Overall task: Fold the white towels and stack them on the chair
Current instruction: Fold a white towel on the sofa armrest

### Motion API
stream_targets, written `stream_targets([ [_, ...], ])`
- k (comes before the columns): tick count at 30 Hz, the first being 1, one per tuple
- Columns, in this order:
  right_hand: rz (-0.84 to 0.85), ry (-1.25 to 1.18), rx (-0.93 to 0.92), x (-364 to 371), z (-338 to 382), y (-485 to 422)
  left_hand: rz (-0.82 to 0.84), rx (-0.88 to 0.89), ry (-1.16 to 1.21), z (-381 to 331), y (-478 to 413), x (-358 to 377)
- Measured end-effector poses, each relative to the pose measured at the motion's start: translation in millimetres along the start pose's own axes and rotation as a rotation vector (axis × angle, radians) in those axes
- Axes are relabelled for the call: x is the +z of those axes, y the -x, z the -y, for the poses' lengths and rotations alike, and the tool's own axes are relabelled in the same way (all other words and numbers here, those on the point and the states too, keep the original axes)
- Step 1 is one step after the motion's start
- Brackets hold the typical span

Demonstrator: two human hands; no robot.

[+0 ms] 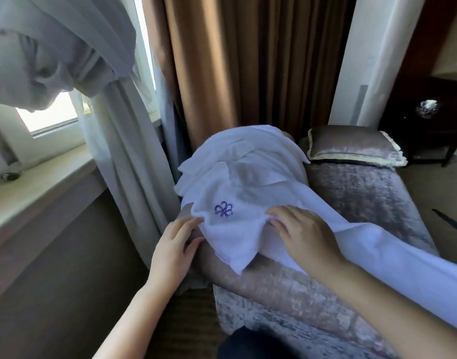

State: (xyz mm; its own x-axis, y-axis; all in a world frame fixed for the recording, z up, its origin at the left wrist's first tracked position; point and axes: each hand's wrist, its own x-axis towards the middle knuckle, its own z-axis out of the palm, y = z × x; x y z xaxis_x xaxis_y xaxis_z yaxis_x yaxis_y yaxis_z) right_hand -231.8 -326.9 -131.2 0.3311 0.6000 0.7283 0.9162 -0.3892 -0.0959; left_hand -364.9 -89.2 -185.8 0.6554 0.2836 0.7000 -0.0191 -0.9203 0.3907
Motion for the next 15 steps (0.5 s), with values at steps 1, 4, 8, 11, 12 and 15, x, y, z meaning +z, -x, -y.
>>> stream_targets([
  [1,-0.002,-0.028,0.111,-1,-2,-12,-0.009,0.025,0.005,0,-2,2],
  [4,0.162,-0.061,0.353,9,-20,-43,-0.021,0.064,-0.025,0,-11,10],
  [8,0.469,-0.223,0.387,30,-51,-69,-0.089,0.084,-0.088,2,-26,17],
  [11,0.625,-0.206,0.261,41,-63,-84,-0.083,0.074,-0.025,4,-34,14],
  [12,0.660,-0.152,0.222,43,-63,-89,-0.071,0.048,-0.001,4,-36,11],
  [15,0.641,0.025,0.205,53,-67,-104,-0.039,-0.113,0.158,3,-45,-5],
])
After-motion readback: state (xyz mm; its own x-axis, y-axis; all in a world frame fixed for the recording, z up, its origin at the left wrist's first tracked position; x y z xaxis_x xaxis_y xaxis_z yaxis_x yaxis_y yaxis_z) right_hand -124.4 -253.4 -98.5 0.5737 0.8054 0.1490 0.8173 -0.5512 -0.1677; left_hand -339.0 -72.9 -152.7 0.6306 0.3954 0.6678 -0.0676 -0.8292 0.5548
